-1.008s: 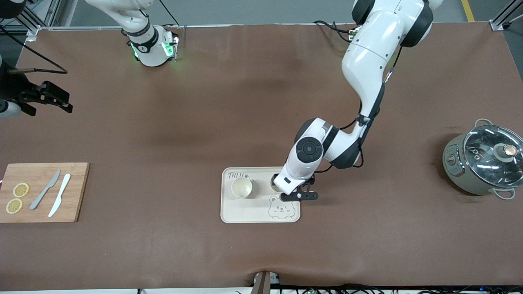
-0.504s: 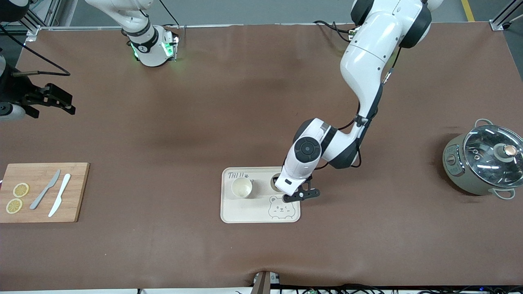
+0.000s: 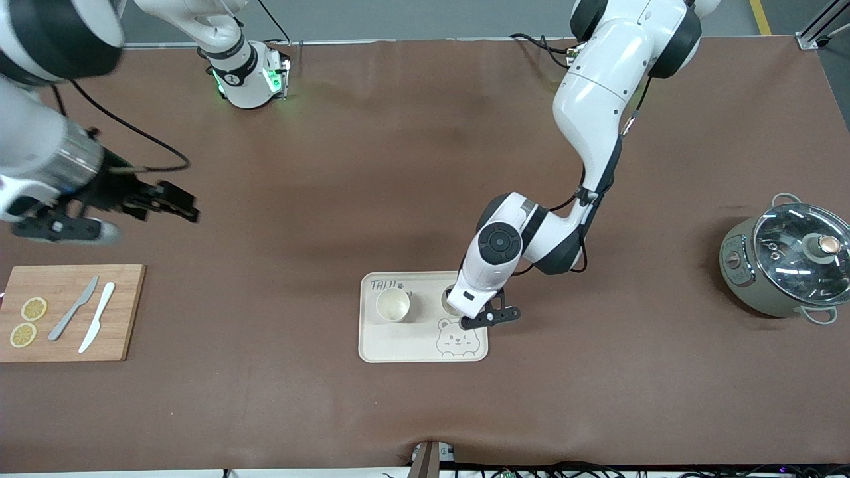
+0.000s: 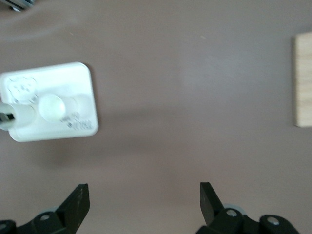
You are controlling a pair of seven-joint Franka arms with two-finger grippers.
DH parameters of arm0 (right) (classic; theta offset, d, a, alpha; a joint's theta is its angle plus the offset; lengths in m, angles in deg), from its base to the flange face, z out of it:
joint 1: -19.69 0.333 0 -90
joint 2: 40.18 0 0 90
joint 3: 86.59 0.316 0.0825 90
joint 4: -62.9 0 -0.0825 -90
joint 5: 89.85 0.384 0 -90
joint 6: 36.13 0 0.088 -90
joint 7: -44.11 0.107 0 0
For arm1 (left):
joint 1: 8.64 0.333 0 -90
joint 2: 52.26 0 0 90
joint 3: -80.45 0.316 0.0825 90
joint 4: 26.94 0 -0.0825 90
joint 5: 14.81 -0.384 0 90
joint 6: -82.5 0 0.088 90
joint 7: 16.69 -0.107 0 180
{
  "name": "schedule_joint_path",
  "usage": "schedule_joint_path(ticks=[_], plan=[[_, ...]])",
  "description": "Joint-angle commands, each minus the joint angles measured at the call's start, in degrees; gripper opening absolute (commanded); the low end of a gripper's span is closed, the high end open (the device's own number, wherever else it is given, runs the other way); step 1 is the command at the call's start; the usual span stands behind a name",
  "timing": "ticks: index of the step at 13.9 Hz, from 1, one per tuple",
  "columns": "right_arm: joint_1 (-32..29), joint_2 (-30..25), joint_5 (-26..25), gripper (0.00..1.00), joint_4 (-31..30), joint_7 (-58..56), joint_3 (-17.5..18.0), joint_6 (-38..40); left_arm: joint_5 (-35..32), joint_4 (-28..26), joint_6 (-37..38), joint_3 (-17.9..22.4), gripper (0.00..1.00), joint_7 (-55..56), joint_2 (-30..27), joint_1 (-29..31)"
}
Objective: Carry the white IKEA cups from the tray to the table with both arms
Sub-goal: 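Lift the cup with the left gripper while the right gripper reaches the other cup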
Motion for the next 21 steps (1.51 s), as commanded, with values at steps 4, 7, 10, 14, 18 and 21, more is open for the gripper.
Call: schedule_joint_path(ticks=[4,7,10,14,18,21], plan=[[8.78,12.95,0.18,1.00,5.19,11.76,-0.42,-14.01,-1.58,-0.76,19.45,0.18,0.00,-4.58,-15.58,6.13],[12.92,18.22,-0.95,1.00,5.27,15.03,-0.77,-22.63,1.22,-6.27,30.47,-0.35,0.00,-19.88,-26.92,13.50],[15.12,22.88,-6.48,1.00,5.19,18.27,-0.68,-28.00,2.11,-20.85,28.48,-0.35,0.00,-33.32,-38.70,20.10],[16.36,26.05,-10.27,1.00,5.28,20.14,-0.68,-30.39,8.59,-40.28,18.56,-0.44,0.00,-61.24,-49.71,34.76],[17.49,29.39,-11.59,1.00,5.10,19.87,-0.68,-33.91,9.32,-50.41,2.49,-0.26,0.00,-75.01,-47.01,40.68],[17.94,30.19,-11.42,1.00,5.10,19.96,-0.59,-33.99,9.32,-51.30,-3.78,-0.44,0.00,-75.82,-42.35,40.95]])
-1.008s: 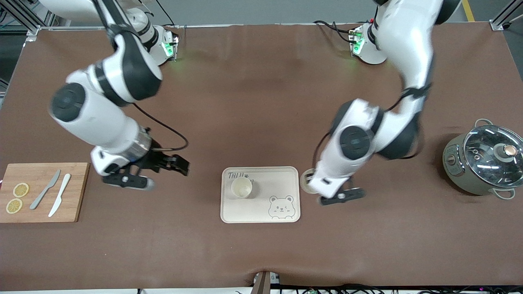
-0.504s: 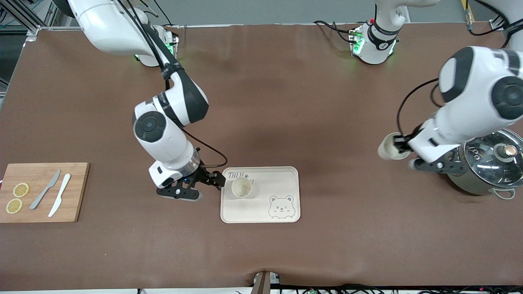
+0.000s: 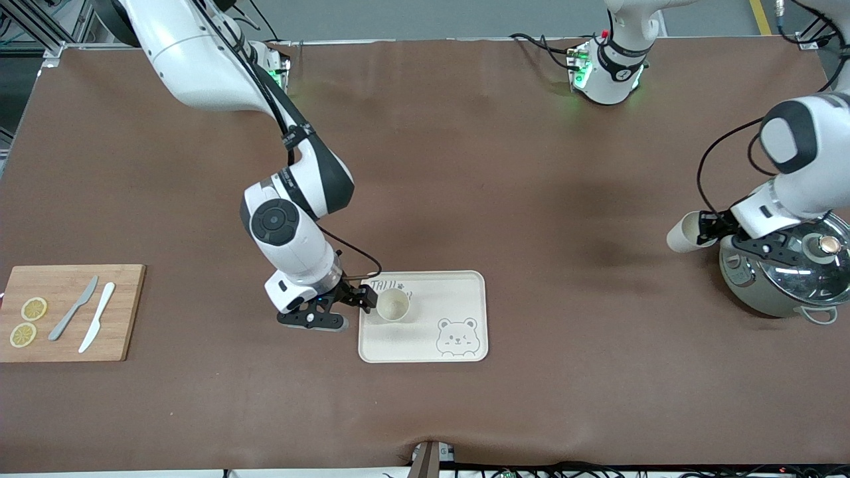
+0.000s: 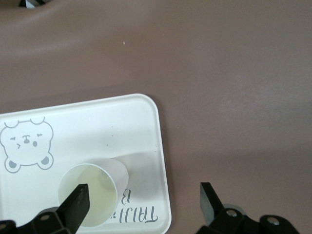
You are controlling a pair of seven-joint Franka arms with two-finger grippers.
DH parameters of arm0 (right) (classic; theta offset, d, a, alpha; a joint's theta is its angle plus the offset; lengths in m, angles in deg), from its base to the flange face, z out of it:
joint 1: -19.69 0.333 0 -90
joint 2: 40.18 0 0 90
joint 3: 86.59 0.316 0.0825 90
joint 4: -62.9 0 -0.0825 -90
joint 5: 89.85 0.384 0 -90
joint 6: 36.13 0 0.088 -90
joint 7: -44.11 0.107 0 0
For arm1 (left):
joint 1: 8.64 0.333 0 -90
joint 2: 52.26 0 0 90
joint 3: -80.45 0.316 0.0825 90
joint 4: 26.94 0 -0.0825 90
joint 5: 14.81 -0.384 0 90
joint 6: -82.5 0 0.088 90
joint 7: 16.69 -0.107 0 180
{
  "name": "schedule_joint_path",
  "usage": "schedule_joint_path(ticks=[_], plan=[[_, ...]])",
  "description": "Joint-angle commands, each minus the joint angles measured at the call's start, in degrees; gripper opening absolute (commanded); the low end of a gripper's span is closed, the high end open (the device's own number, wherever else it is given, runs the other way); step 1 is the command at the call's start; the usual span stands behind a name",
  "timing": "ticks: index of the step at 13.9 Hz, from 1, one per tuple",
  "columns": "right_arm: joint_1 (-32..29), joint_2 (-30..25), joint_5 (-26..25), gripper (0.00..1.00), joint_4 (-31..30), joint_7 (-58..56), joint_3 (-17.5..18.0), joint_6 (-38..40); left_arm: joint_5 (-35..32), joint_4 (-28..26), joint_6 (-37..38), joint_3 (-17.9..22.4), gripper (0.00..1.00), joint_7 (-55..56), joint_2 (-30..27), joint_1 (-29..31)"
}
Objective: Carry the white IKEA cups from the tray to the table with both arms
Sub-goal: 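Grasp the second cup with the right gripper while the left gripper carries its cup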
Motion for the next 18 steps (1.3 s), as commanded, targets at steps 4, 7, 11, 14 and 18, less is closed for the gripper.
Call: schedule_joint_path(ticks=[4,7,11,14,18], plan=[[1.98,1.82,-1.43,1.00,1.84,-0.30,-0.40,0.23,1.92,-1.38,-8.43,-2.75,0.00,-0.68,6.12,-0.41],[3.21,2.87,-1.87,1.00,1.76,-1.01,-0.40,-0.56,1.92,-1.55,-10.54,-3.46,0.00,-0.24,8.15,-0.59],[4.00,4.71,-1.96,1.00,1.58,-1.09,-0.40,-3.64,1.92,-1.55,-13.00,-3.72,0.00,-0.06,10.61,-0.68],[4.88,5.77,-2.74,1.00,1.49,-1.09,-0.48,-4.51,1.92,-1.47,-14.67,-4.42,0.00,0.38,11.84,-0.68],[4.79,7.00,-7.41,1.00,1.40,-0.92,-0.49,-5.04,1.92,-1.55,-16.78,-5.04,0.00,0.73,13.16,-0.68]])
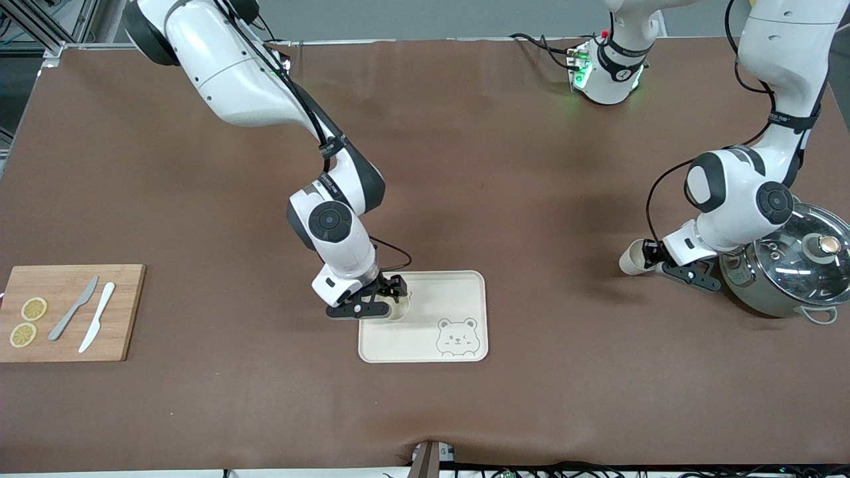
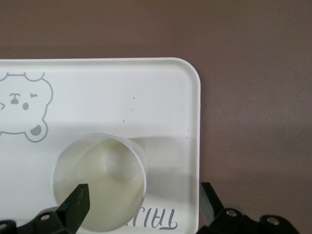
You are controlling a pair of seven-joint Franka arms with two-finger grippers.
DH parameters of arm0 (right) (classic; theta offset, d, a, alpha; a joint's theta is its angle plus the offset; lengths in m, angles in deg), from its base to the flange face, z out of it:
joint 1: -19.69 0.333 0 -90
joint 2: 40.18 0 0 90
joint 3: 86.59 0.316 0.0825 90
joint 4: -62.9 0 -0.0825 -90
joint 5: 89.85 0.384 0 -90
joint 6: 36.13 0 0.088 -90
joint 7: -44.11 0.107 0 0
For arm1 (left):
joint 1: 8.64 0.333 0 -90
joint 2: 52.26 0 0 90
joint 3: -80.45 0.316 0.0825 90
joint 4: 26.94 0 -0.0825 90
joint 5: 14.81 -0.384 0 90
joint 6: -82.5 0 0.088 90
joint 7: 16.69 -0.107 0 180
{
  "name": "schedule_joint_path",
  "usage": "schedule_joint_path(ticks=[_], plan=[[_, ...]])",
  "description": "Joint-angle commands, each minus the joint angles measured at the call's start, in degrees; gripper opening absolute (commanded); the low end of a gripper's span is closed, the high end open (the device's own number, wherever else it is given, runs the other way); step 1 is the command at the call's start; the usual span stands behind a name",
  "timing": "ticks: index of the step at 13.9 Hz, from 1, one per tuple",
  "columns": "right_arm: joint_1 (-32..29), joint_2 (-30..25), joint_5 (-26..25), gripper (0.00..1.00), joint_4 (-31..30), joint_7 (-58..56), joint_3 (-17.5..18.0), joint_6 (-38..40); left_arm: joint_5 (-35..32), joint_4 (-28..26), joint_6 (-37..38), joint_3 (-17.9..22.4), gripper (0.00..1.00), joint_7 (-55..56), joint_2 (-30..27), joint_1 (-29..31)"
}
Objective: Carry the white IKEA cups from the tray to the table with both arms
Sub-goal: 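Grasp the second cup with the right gripper while the left gripper carries its cup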
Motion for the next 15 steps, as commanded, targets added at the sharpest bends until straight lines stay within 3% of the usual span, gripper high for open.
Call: schedule_joint_path(ticks=[1,10,11,12,15], plan=[[0.42,1.46,-2.26,1.00,1.47,0.34,-0.47,-0.22,1.59,-0.29,-1.38,-0.38,0.00,0.20,0.08,-0.17],[-0.37,2.25,-3.76,1.00,1.38,0.25,-0.56,-4.08,1.59,-1.87,-6.39,-0.55,0.00,1.69,0.87,-1.49],[-0.37,2.34,-3.76,1.00,1.38,0.16,-0.56,-4.08,1.50,-1.78,-6.39,-0.55,0.69,2.57,0.87,-2.28],[-0.37,2.69,-3.76,1.00,1.38,0.07,-0.56,-4.00,1.42,-1.78,-6.56,-0.46,1.00,3.10,0.87,-3.15],[-0.28,2.78,-3.23,1.00,1.29,0.07,-0.47,-3.30,0.98,-1.78,-6.74,-0.46,1.00,6.08,0.61,-3.78]])
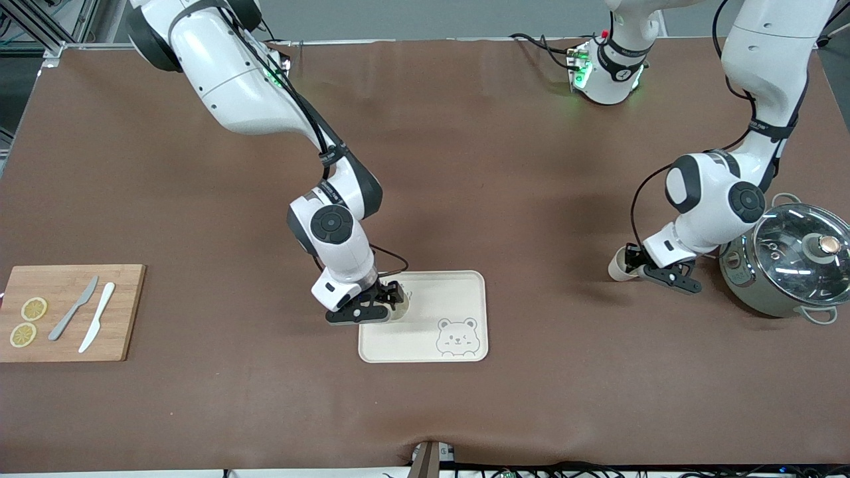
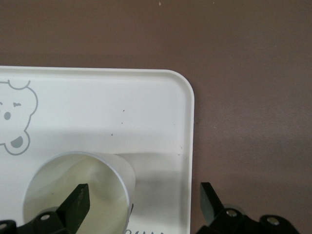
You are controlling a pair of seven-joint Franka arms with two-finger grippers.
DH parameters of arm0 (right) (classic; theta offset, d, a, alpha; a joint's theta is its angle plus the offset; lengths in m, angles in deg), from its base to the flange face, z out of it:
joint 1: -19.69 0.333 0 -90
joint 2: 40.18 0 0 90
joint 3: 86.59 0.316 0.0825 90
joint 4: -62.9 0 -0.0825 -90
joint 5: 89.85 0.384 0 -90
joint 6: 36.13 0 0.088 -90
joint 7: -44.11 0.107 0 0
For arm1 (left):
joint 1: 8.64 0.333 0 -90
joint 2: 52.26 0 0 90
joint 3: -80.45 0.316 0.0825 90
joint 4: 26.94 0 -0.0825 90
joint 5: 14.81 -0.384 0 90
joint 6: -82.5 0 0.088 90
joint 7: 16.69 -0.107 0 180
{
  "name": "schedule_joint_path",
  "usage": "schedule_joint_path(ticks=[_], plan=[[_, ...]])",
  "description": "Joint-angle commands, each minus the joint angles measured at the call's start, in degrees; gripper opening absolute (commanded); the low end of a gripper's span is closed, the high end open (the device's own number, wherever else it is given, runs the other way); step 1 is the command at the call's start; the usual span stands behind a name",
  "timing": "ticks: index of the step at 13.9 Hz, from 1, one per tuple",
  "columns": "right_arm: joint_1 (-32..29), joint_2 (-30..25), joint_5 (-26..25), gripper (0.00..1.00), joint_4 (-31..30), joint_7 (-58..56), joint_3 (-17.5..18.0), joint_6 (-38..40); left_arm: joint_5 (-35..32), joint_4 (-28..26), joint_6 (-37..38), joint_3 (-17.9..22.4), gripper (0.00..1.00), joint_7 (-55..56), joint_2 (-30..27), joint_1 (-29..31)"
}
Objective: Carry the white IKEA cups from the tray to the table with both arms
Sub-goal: 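Lower the cup beside the silver pot and open the left gripper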
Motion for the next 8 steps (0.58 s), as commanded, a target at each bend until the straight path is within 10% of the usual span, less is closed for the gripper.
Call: schedule_joint_path(ticks=[1,4,8], plan=[[0.05,0.96,-1.05,1.00,1.28,0.18,0.41,0.35,0.89,-0.64,-0.91,0.06,1.00,1.98,-0.81,-0.67],[0.05,1.40,-1.13,1.00,1.37,0.18,0.41,0.01,0.80,-0.73,-0.13,0.06,1.00,1.81,-1.86,-0.50],[-0.21,1.40,-1.04,0.53,1.37,0.09,0.41,0.18,0.71,1.46,13.29,0.24,1.00,2.51,-7.83,-0.76]])
